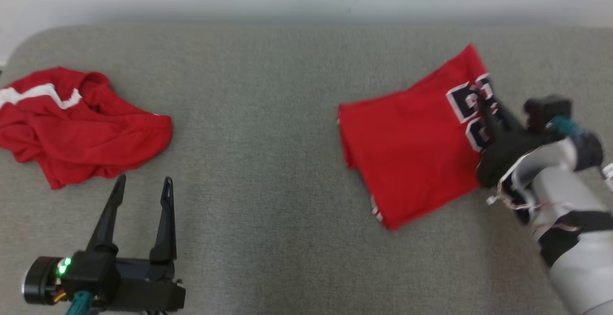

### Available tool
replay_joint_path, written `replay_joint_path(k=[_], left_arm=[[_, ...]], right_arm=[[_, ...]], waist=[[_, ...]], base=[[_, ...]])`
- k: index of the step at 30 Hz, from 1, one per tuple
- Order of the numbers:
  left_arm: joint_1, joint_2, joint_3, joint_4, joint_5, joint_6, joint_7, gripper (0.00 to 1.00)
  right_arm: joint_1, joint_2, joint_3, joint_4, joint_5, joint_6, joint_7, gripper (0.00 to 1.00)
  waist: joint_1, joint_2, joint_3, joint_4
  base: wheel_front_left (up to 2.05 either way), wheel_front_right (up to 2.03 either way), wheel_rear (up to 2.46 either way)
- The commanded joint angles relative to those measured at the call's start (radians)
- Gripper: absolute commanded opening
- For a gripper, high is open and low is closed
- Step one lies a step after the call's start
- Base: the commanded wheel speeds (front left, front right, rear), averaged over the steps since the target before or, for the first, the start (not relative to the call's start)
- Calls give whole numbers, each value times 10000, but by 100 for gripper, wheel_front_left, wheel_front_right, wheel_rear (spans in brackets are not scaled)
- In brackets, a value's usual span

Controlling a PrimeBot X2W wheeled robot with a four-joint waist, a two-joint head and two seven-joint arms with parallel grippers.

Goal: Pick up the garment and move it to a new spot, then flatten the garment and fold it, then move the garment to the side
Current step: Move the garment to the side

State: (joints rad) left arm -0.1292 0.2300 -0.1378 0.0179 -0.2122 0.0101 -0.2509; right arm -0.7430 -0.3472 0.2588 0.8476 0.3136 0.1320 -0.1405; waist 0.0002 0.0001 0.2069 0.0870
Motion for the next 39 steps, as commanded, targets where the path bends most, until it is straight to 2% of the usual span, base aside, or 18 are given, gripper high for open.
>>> replay_joint_path(k=[1, 5, 6, 10, 17, 30, 39], left_arm=[[-124, 27, 29, -40, 92, 33, -56, 100], [-495, 203, 133, -420, 231, 37, -102, 100], [-495, 203, 133, -420, 231, 37, -102, 100], [-828, 361, 148, -982, 423, 23, -123, 100], [-1121, 703, 218, -2049, 831, 56, -140, 100], [-1564, 1537, 449, -4718, 1418, 145, 819, 100], [-1427, 1735, 555, -5316, 1455, 181, 1057, 100]], right_arm=[[-98, -61, 29, -49, 68, -23, 23, 0], [-1113, -952, 219, -240, 204, -23, 213, 0], [-1113, -952, 219, -240, 204, -23, 213, 0], [-1886, -1779, 182, -281, 285, -23, 326, 0], [-2859, -2670, 121, -453, 255, -23, 597, 0], [-4757, -3674, -12, -133, -189, -23, 971, 0], [-5753, -3753, 72, 611, -704, -23, 974, 0]], waist=[[-2, -1, 695, -387], [-2, -1, 1623, -940], [-2, -1, 1623, -940], [-2, -1, 2313, -1269], [-2, -1, 3119, -1795], [-2, -1, 4741, -2597], [-2, -1, 5036, -2596]], base=[[0, 0, 0], [0, 0, 0], [0, 0, 0], [0, 0, 0], [0, 0, 0], [0, 0, 0], [0, 0, 0]])
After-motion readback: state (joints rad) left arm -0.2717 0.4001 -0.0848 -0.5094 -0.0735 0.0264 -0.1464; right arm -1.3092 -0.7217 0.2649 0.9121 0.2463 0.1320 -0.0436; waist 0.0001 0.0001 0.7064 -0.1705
